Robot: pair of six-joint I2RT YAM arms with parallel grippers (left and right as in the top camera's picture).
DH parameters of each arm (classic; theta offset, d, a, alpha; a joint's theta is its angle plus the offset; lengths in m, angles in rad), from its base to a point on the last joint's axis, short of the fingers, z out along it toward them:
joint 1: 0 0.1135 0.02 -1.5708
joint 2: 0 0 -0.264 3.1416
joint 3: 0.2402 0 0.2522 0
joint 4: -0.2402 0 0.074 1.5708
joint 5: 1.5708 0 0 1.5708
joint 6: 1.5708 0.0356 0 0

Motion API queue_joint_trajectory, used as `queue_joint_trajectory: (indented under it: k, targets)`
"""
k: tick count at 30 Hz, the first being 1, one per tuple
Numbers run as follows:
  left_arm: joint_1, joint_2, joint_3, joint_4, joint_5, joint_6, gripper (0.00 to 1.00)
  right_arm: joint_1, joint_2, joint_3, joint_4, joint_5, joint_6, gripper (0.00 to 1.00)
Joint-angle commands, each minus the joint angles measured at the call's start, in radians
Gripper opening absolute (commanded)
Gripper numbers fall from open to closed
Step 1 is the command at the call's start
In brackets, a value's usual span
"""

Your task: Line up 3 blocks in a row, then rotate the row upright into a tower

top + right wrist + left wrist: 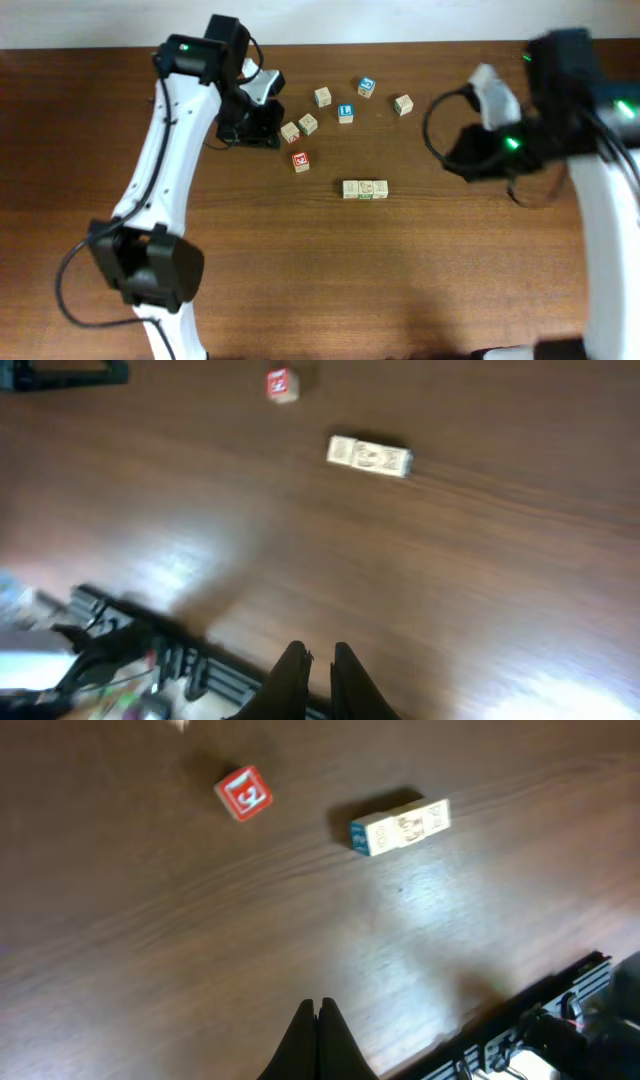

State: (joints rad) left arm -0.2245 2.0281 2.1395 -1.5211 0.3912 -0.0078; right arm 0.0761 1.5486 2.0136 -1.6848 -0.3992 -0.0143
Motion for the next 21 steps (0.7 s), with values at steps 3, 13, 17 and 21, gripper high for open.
queue_joint_trajectory:
  k: [3,13,17,21]
  targets:
    - [-0.118,-0.029,-0.100,0.145,-0.123,-0.122,0.00,-0.005,-0.082,-0.269,0.161,0.096,0.076,0.07]
    - [-0.175,-0.029,-0.576,0.653,-0.070,-0.295,0.00,-0.005,-0.013,-0.949,0.973,-0.019,0.237,0.04]
    - [-0.175,-0.029,-0.760,0.912,-0.043,-0.322,0.00,-0.005,0.109,-0.976,1.106,-0.019,0.287,0.04]
    - [-0.175,-0.029,-0.839,1.040,-0.049,-0.394,0.00,-0.006,0.240,-0.976,1.208,-0.019,0.365,0.04]
